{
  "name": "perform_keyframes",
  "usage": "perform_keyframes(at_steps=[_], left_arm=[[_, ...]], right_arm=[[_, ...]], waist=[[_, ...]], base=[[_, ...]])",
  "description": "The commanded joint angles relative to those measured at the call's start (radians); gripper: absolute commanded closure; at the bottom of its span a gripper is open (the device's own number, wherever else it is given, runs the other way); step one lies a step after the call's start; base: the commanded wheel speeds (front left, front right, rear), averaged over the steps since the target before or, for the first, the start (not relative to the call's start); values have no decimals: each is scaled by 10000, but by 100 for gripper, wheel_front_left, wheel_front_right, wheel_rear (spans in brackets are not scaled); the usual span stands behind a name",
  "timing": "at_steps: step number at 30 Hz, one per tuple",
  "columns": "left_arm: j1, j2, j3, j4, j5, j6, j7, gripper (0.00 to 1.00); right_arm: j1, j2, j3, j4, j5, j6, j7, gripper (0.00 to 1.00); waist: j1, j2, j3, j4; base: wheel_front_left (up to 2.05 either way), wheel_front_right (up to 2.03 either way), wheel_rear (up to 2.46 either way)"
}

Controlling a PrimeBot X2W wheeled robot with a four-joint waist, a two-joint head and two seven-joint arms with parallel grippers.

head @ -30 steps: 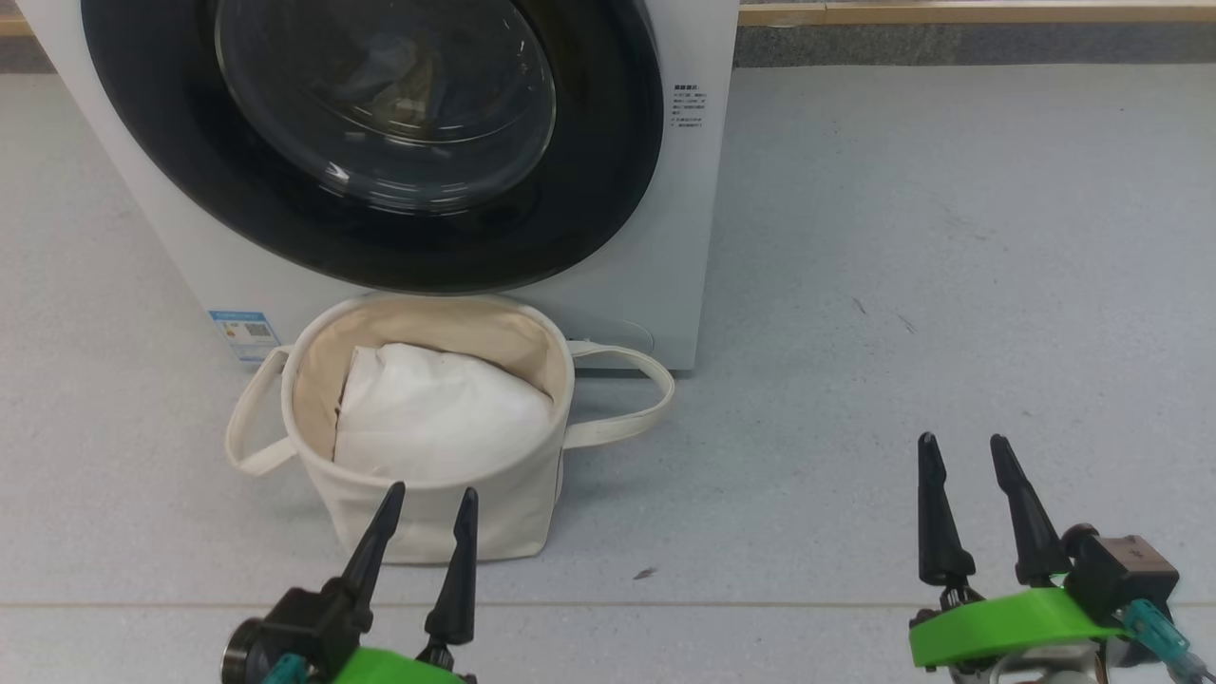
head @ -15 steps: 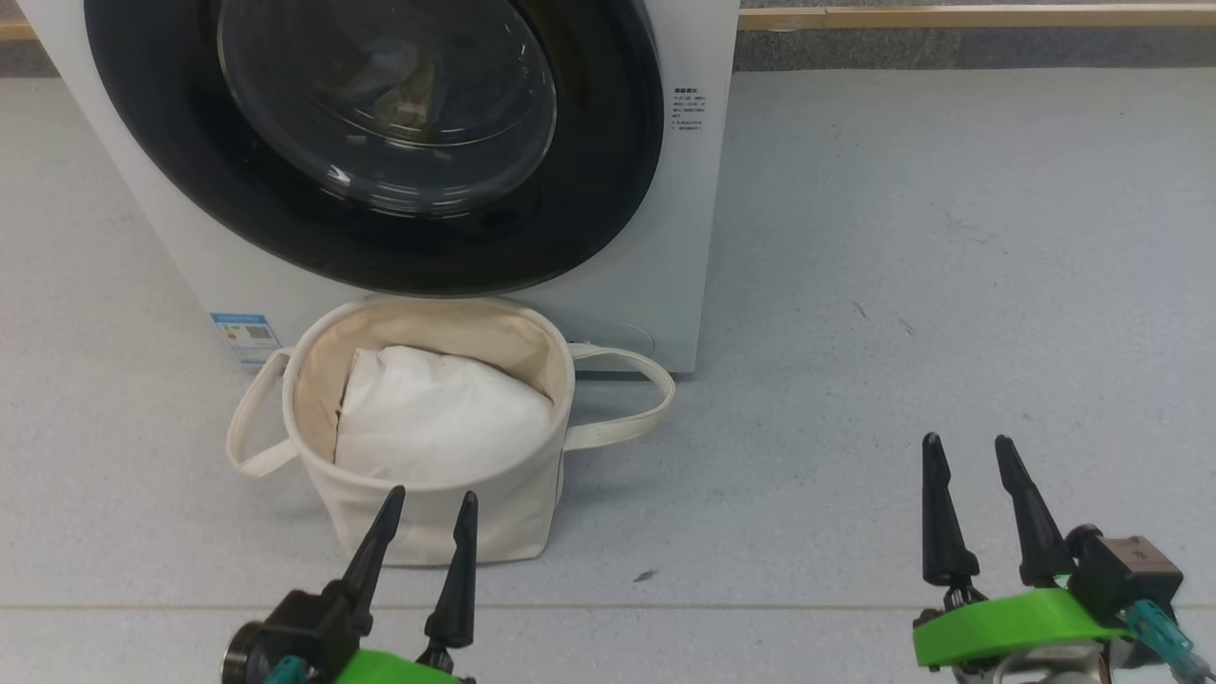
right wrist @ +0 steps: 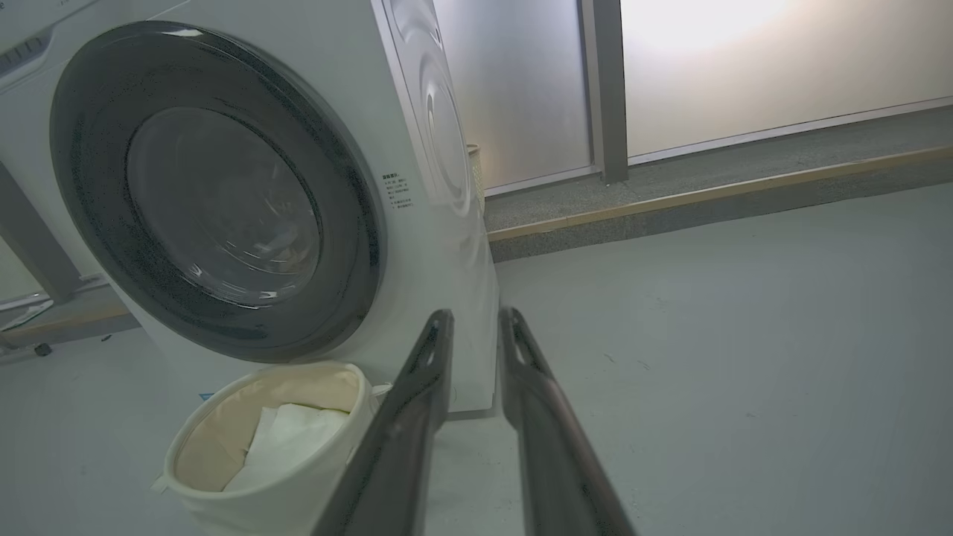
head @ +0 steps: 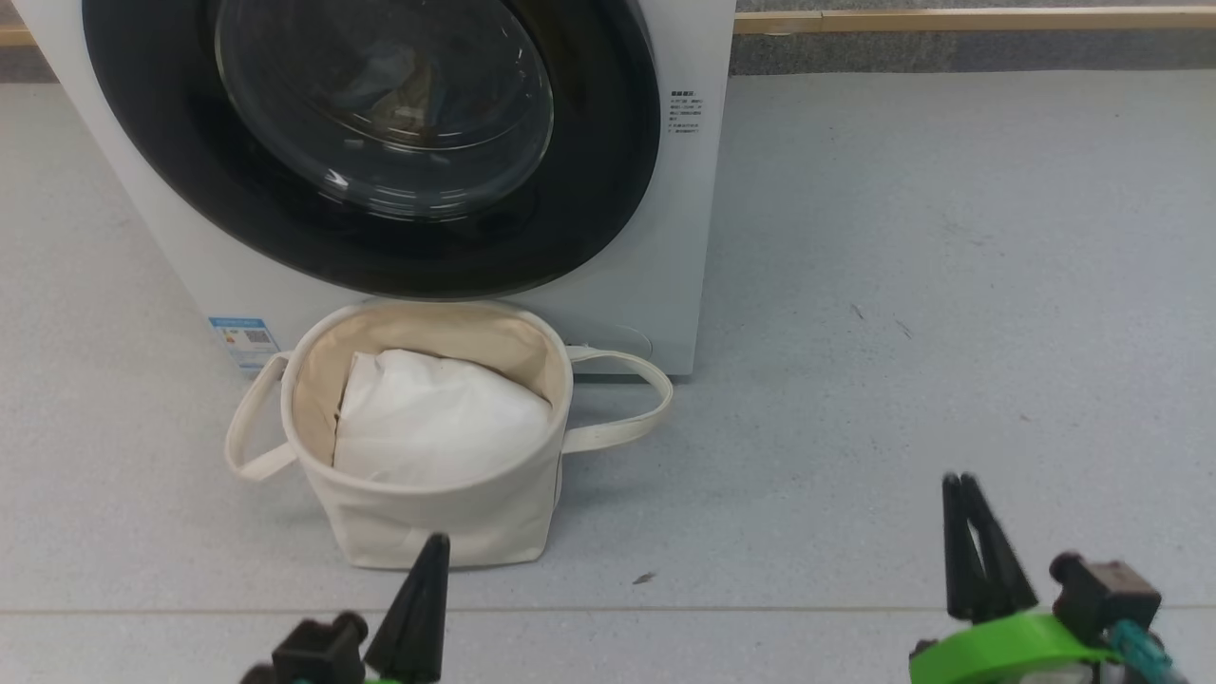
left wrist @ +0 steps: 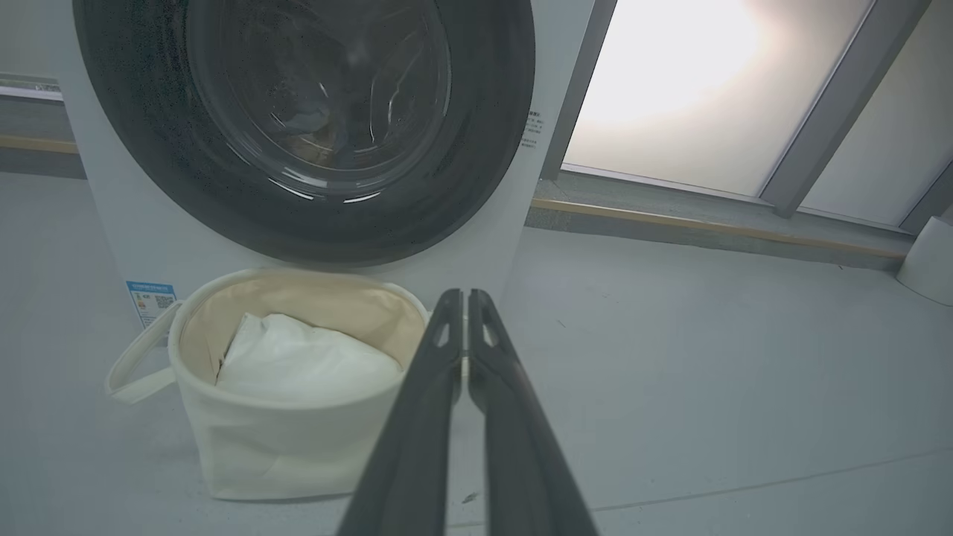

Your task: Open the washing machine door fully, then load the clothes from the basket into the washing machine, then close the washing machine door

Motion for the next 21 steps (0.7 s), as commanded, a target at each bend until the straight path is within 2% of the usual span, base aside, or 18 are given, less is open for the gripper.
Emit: perform_keyframes(at_steps=[1,7,12,21], left_arm=[[-5,2,32,1,-152,-15,34,100],[-29,9,146,-16,-721,-67,180,100],[-63,18,262,-17,-1281,-119,322,100],[-133,32,474,-25,-2287,-213,579,100]], right_arm=[[7,0,5,-7,150,0,20,100],[-28,-43,-23,7,743,0,139,100],[-85,-81,-45,54,1325,0,258,100],[-186,-135,-97,121,2355,-1,475,100]], waist=[[0,0,2,3],[22,0,-13,26],[2,0,9,45],[1,0,25,80]], base=[[0,0,0],[0,0,0],[0,0,0],[0,0,0]])
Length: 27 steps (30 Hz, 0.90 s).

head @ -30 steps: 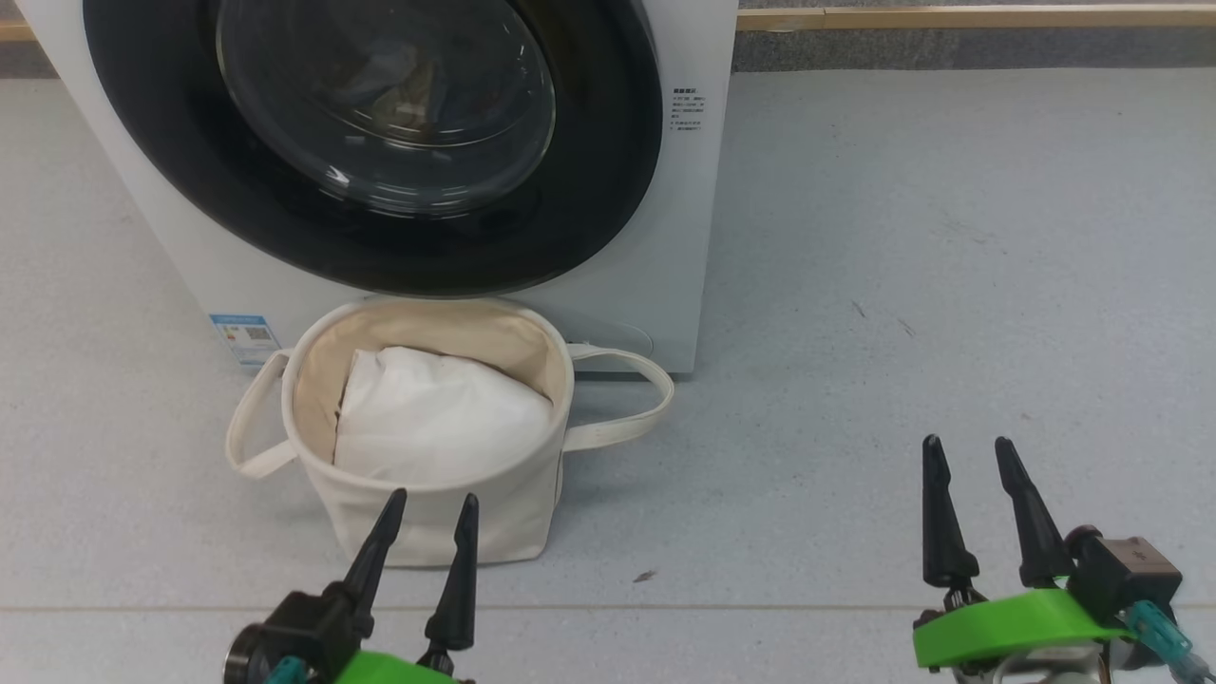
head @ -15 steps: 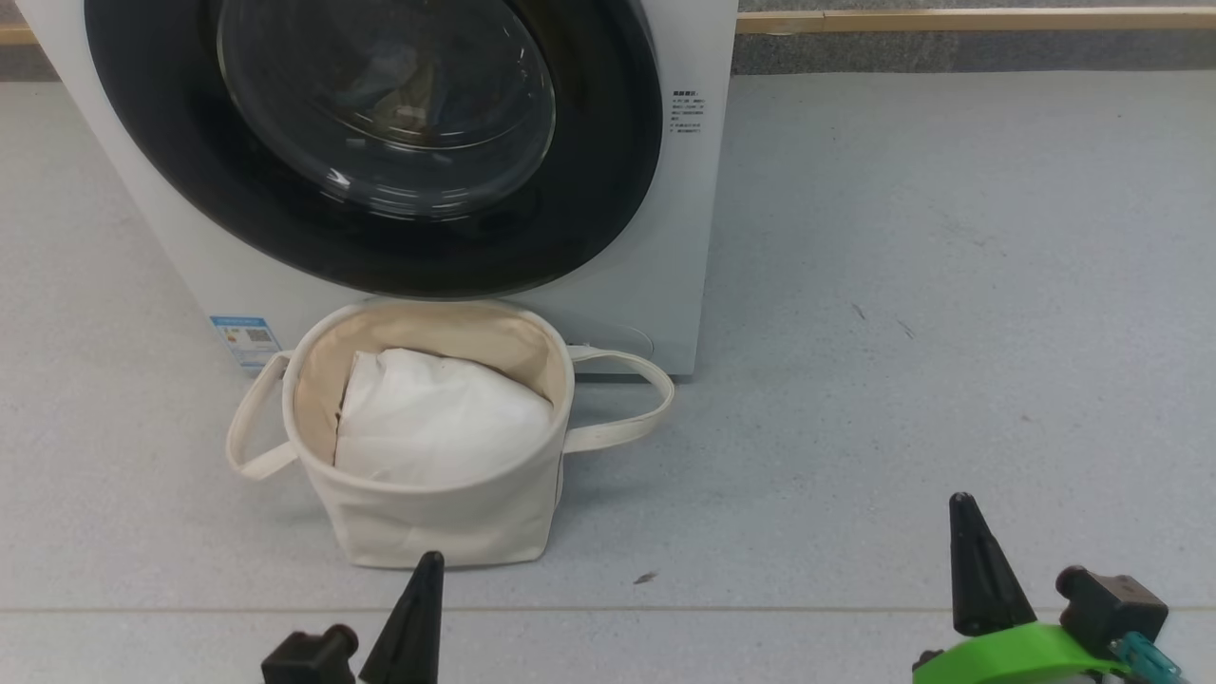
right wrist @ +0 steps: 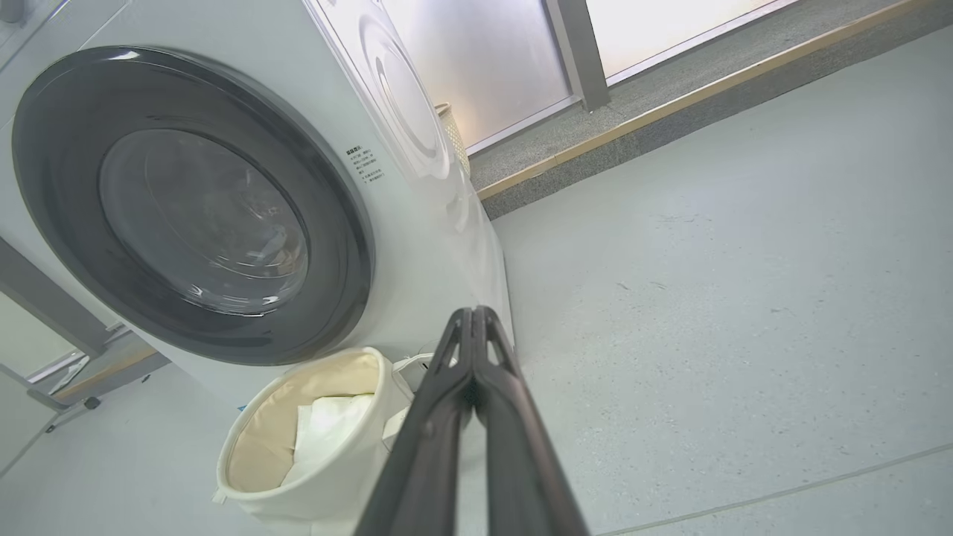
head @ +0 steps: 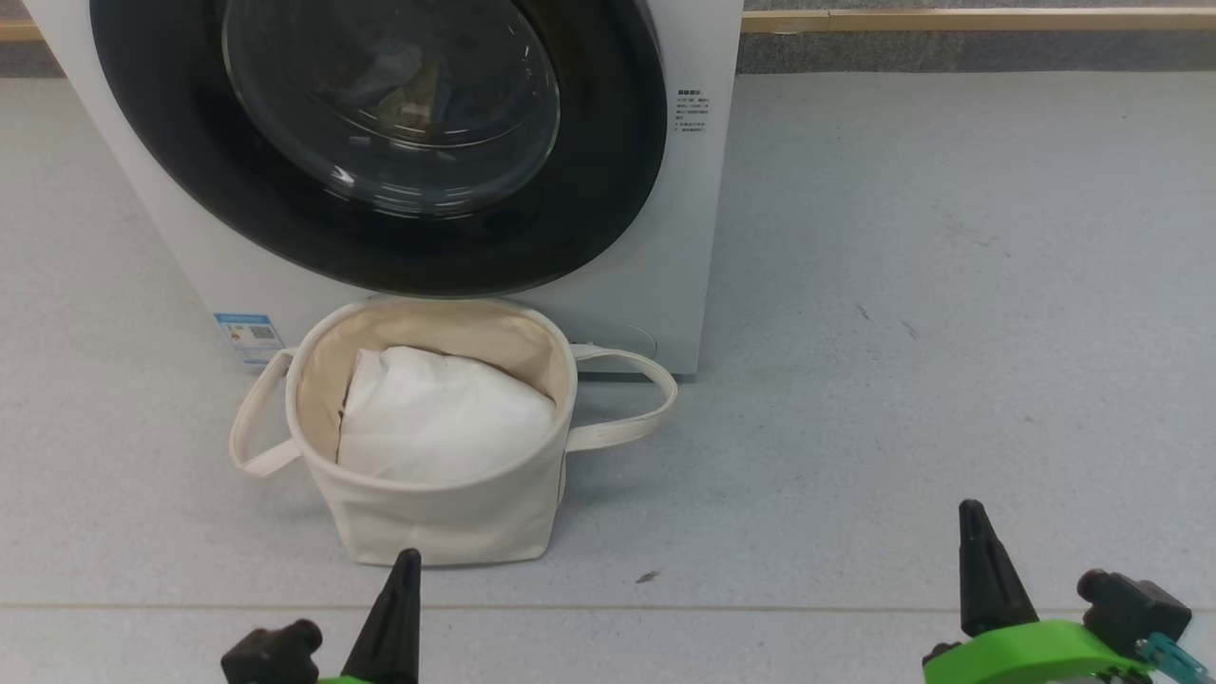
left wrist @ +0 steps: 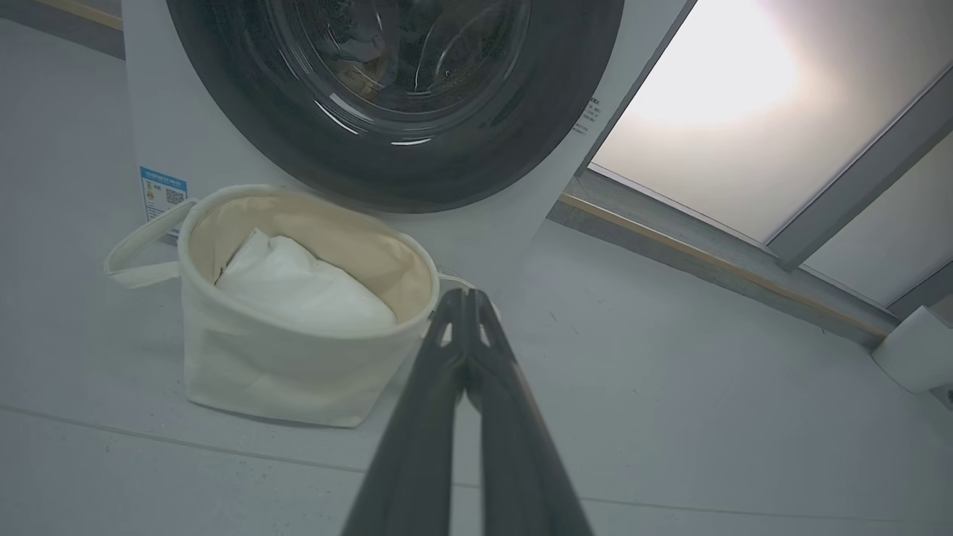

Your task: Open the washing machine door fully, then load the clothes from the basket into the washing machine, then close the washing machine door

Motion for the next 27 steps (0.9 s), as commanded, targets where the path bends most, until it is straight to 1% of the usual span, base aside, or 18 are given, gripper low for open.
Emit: perform_keyframes(at_steps=[1,27], left_arm=[[-454,33,144,-329,-238,-118,47,100],[-633,69,783,-373,-3249,-400,823,100]], right_arm=[[-492,-140,-46,-275,254,-1,58,100],[-750,-245,-280,-108,3276,-1,772,100]], waist=[[-1,0,1,4],[-1,0,34,111]], base=[[0,0,0],[0,0,0]])
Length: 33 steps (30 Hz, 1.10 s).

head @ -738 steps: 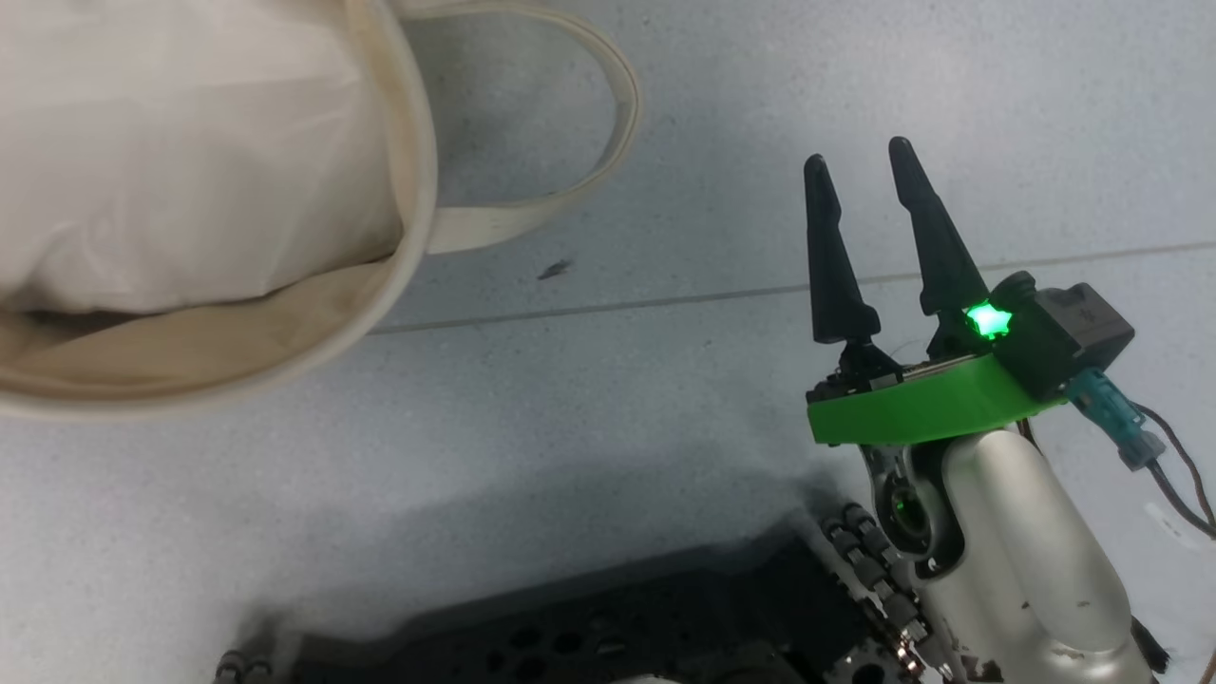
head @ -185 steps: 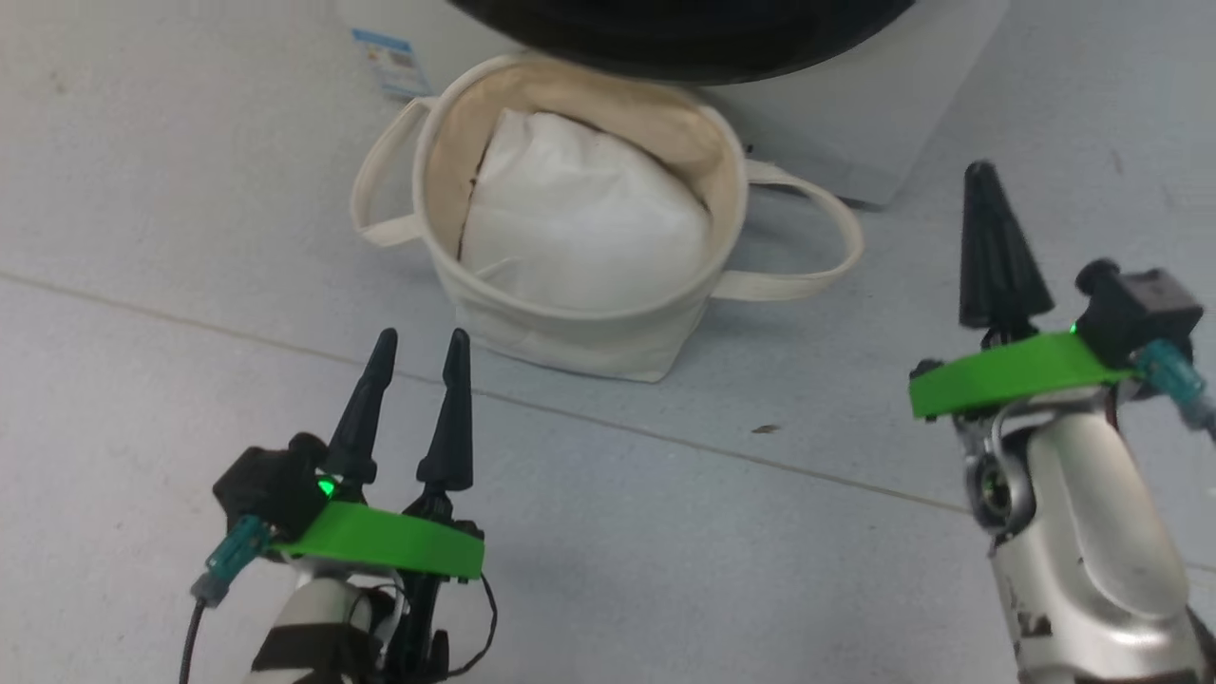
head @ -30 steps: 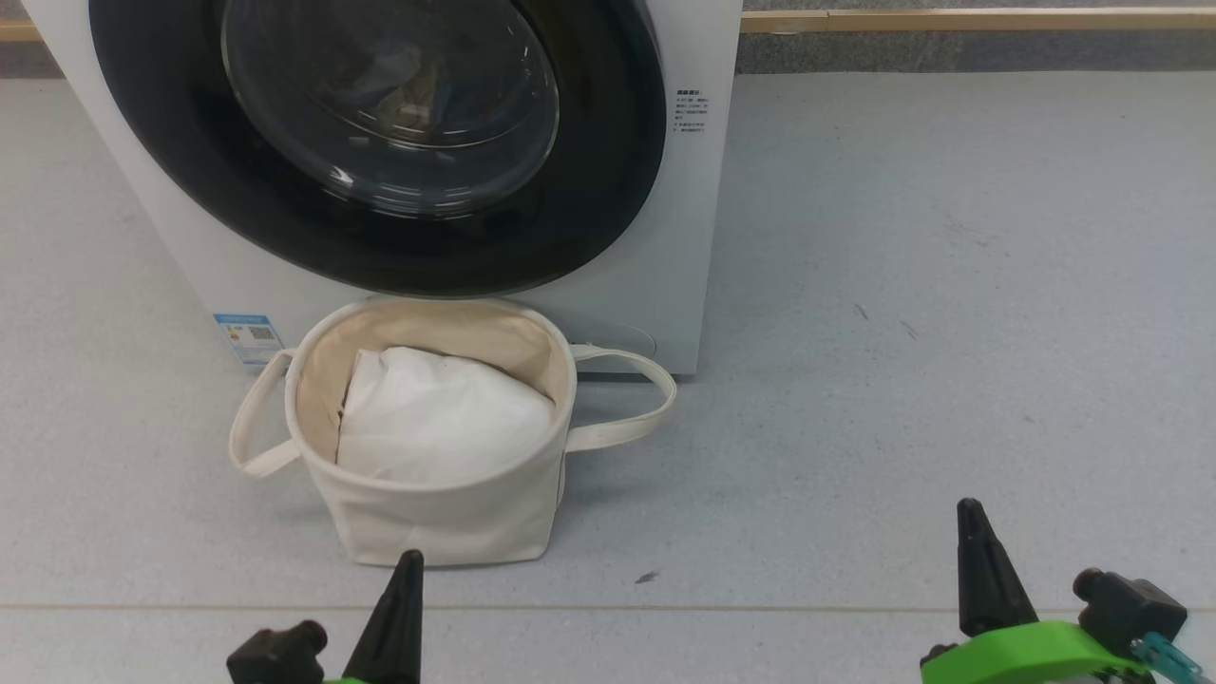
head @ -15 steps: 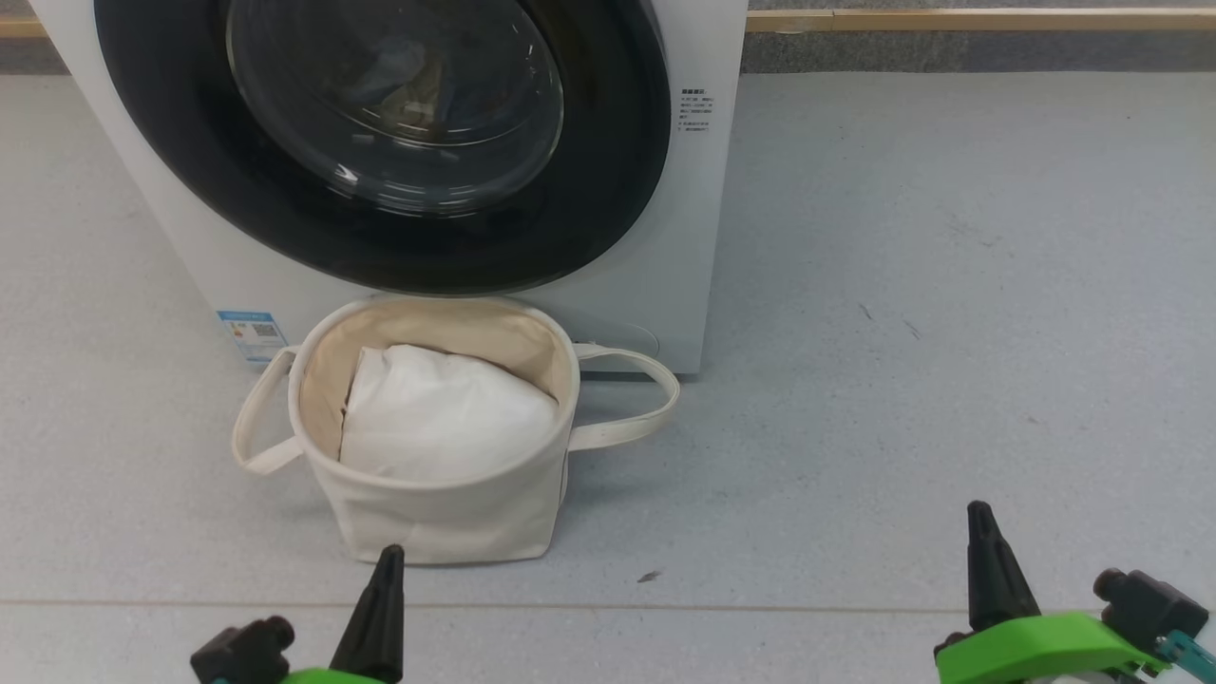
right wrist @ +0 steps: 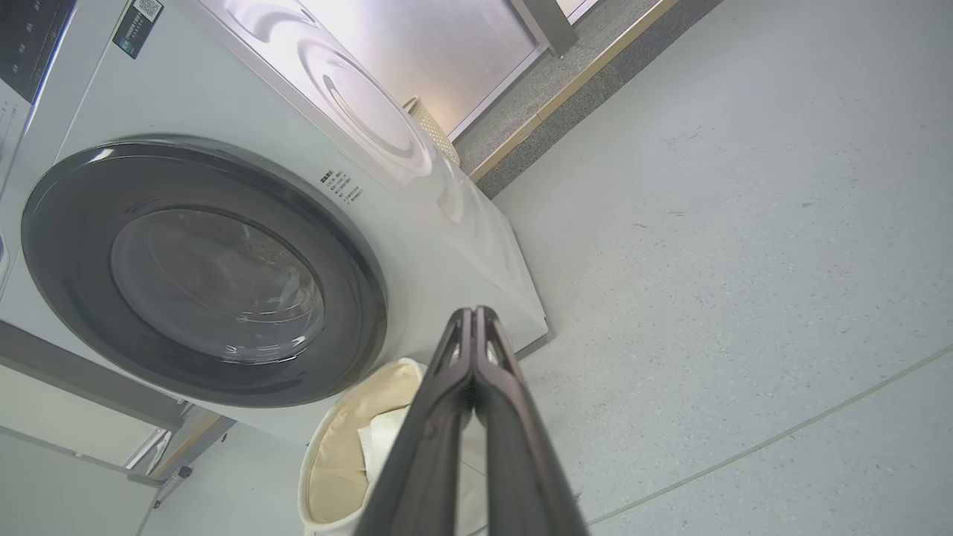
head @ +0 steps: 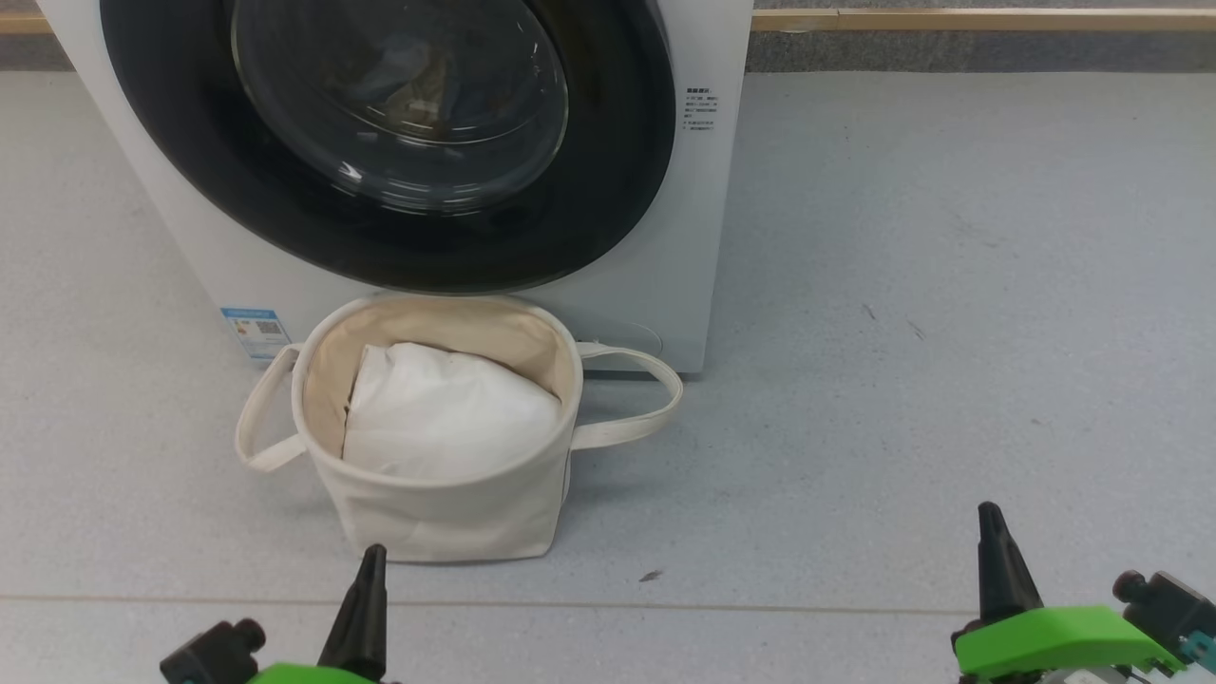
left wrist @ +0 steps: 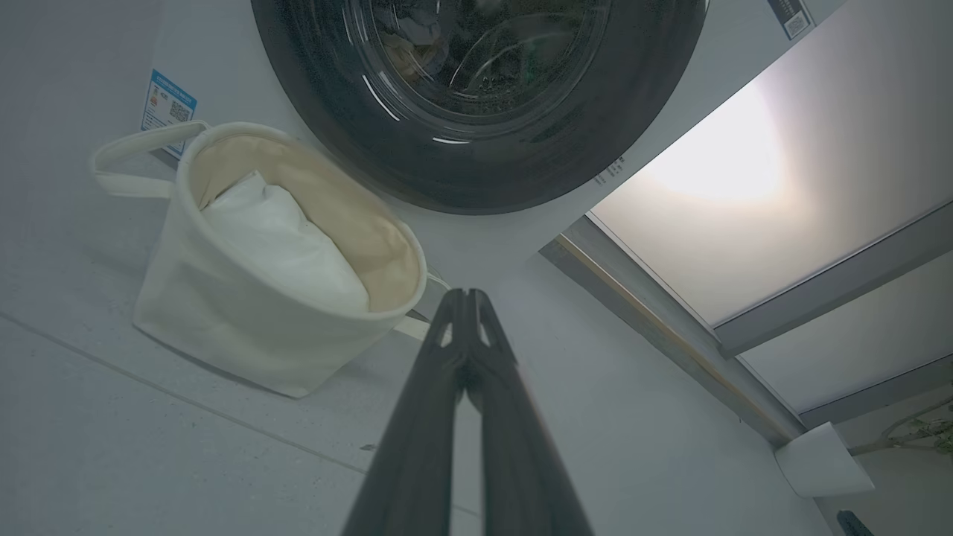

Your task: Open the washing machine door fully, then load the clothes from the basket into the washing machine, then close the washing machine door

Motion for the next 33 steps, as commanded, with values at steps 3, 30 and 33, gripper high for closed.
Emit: perform_keyframes(at_steps=[3,30,33], left_arm=[[-543,69,291,-361,-486,-82,116,100],[-722,100,935,-406,-3489,-363,895,100],[-742,104,1007,-411,-3823,-395,982,100]], right_arm=[[-552,-206,1,-252,502,-1,95,100],[-813,-251,-314,-79,3452,-2,874,100],[-843,-254,-353,-60,3777,-2,963,100]], waist=[[0,0,4,13],[0,0,37,119],[0,0,40,131]], base=[[0,0,0],[0,0,0],[0,0,0]])
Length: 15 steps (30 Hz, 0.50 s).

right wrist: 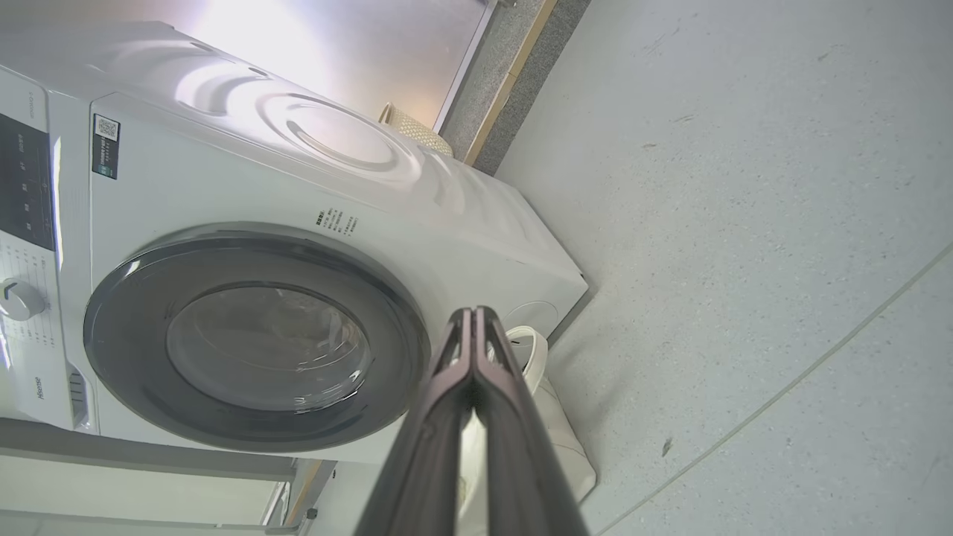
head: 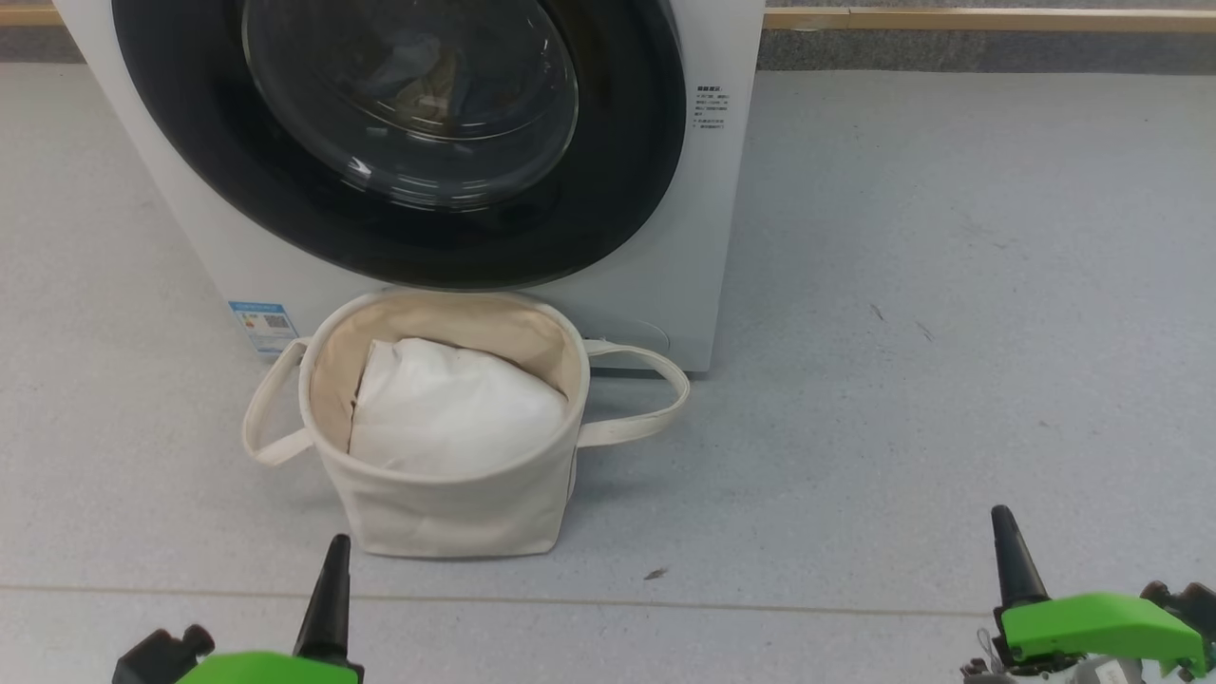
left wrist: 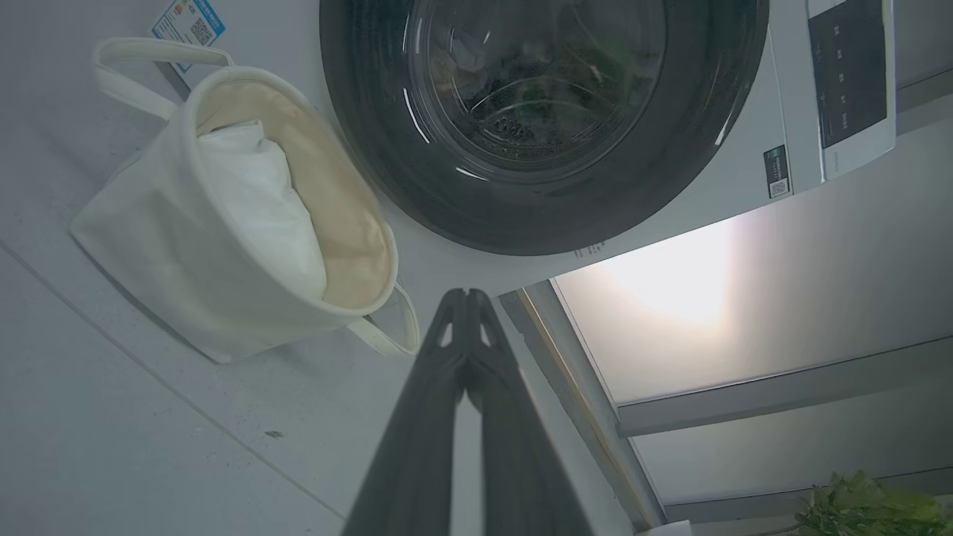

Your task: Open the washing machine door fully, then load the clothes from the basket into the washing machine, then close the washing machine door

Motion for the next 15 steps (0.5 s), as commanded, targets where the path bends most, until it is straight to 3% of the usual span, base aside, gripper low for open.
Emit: perform_keyframes(at_steps=[1,15], left_arm=[[-546,101,283,-390,-312,-131,92,100],[-632,115,594,-411,-1755,-266,468,100]], right_arm=[[-596,-178,49,-282,324,0,120,100],[-724,-184,-124,-197,1725,-1,512,100]], waist=[[0,0,2,6],[0,0,17,57]], base=[[0,0,0],[0,0,0]])
